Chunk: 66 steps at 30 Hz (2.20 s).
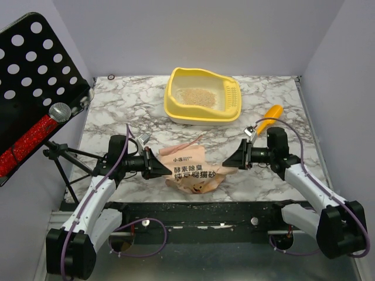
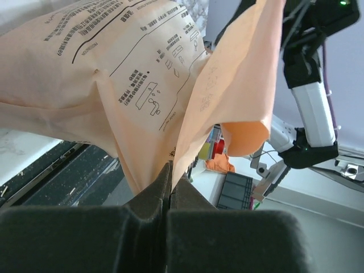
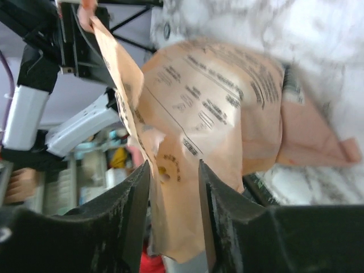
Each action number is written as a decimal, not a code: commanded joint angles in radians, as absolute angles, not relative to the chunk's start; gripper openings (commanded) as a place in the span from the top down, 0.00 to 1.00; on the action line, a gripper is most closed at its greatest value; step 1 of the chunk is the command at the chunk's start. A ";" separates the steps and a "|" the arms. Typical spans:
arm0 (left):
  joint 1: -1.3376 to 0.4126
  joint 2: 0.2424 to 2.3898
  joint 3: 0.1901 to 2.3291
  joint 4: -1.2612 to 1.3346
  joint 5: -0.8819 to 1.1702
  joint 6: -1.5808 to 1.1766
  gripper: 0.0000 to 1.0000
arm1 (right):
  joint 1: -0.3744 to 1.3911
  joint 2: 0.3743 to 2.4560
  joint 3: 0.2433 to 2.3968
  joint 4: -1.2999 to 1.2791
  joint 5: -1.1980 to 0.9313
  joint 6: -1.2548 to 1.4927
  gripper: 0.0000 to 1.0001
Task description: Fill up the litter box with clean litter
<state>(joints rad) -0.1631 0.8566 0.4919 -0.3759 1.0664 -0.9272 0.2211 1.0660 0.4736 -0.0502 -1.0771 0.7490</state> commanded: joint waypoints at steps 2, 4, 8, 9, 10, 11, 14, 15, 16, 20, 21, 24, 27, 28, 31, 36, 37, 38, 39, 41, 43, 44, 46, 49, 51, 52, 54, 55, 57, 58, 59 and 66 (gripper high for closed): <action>-0.150 0.854 0.508 -0.399 1.051 -0.936 1.00 | 0.222 0.970 0.650 -0.247 -0.850 0.549 0.50; -0.150 0.857 0.505 -0.399 1.051 -0.936 1.00 | 0.242 0.957 0.708 -0.259 -0.824 0.516 0.50; -0.150 0.859 0.506 -0.410 1.045 -0.934 1.00 | 0.381 0.959 0.877 -0.357 -0.677 0.376 0.50; -0.149 0.861 0.509 -0.416 1.042 -0.931 1.00 | 0.426 0.969 0.915 -0.385 -0.655 0.312 0.50; -0.149 0.859 0.512 -0.419 1.039 -0.928 1.00 | 0.477 0.989 0.954 -0.412 -0.650 0.261 0.50; -0.149 0.861 0.514 -0.425 1.035 -0.927 1.00 | 0.521 1.009 0.994 -0.443 -0.647 0.221 0.50; -0.150 0.859 0.518 -0.442 1.031 -0.919 1.00 | 0.661 1.074 1.078 -0.546 -0.617 0.080 0.50; -0.150 0.861 0.520 -0.445 1.028 -0.916 1.00 | 0.698 1.090 1.092 -0.572 -0.582 0.043 0.50; -0.149 0.861 0.519 -0.448 1.028 -0.916 1.00 | 0.727 1.101 1.100 -0.584 -0.548 0.014 0.49; -0.149 0.862 0.518 -0.449 1.023 -0.916 1.00 | 0.851 1.129 1.092 -0.589 -0.486 -0.113 0.39; -0.150 0.864 0.520 -0.449 1.023 -0.916 1.00 | 0.873 1.131 1.088 -0.588 -0.474 -0.135 0.39; -0.150 0.870 0.520 -0.453 1.022 -0.911 1.00 | 0.932 1.129 1.077 -0.581 -0.428 -0.190 0.39; -0.150 0.874 0.520 -0.453 1.019 -0.907 1.00 | 0.974 1.118 1.049 -0.548 -0.385 -0.247 0.39; -0.152 0.877 0.520 -0.453 1.019 -0.908 1.00 | 0.983 1.117 1.048 -0.543 -0.385 -0.261 0.39; -0.149 0.885 0.525 -0.449 1.016 -0.905 1.00 | 0.989 1.115 1.022 -0.520 -0.377 -0.297 0.38; -0.149 0.896 0.529 -0.448 1.015 -0.904 1.00 | 0.988 1.147 0.997 -0.488 -0.310 -0.351 0.37; -0.150 0.899 0.534 -0.449 1.015 -0.902 1.00 | 0.989 1.158 0.996 -0.482 -0.308 -0.359 0.37; -0.152 0.902 0.537 -0.451 1.015 -0.902 1.00 | 0.988 1.163 0.994 -0.474 -0.310 -0.364 0.37; -0.150 0.905 0.540 -0.456 1.014 -0.900 1.00 | 0.988 1.167 0.986 -0.465 -0.317 -0.368 0.37; -0.150 0.908 0.546 -0.466 1.014 -0.891 1.00 | 0.988 1.177 0.980 -0.450 -0.350 -0.370 0.36; -0.150 0.910 0.552 -0.469 1.012 -0.888 1.00 | 0.988 1.186 0.970 -0.437 -0.373 -0.368 0.36; -0.150 0.911 0.552 -0.469 1.012 -0.888 1.00 | 0.989 1.190 0.962 -0.434 -0.377 -0.368 0.36; -0.150 0.913 0.552 -0.468 1.012 -0.887 1.00 | 0.989 1.201 0.956 -0.434 -0.365 -0.373 0.36; -0.150 0.914 0.560 -0.466 1.017 -0.885 1.00 | 0.988 1.212 0.953 -0.443 -0.353 -0.376 0.36; -0.150 0.914 0.566 -0.466 1.019 -0.882 1.00 | 0.988 1.219 0.953 -0.460 -0.360 -0.376 0.36; -0.150 0.916 0.569 -0.466 1.016 -0.879 1.00 | 0.989 1.223 0.953 -0.468 -0.354 -0.374 0.36; -0.152 0.919 0.571 -0.463 1.017 -0.876 1.00 | 0.988 1.226 0.939 -0.471 -0.347 -0.373 0.37; -0.150 0.920 0.574 -0.462 1.019 -0.873 1.00 | 0.988 1.230 0.937 -0.483 -0.342 -0.371 0.37; -0.150 0.922 0.578 -0.457 1.020 -0.868 1.00 | 0.988 1.236 0.931 -0.495 -0.334 -0.368 0.39; -0.150 0.923 0.580 -0.459 1.019 -0.867 1.00 | 0.988 1.238 0.930 -0.499 -0.333 -0.368 0.41; -0.150 0.923 0.584 -0.459 1.019 -0.862 1.00 | 0.989 1.239 0.928 -0.503 -0.327 -0.364 0.42; -0.150 0.933 0.621 -0.468 1.009 -0.827 0.98 | 0.989 1.243 0.931 -0.554 -0.333 -0.348 0.59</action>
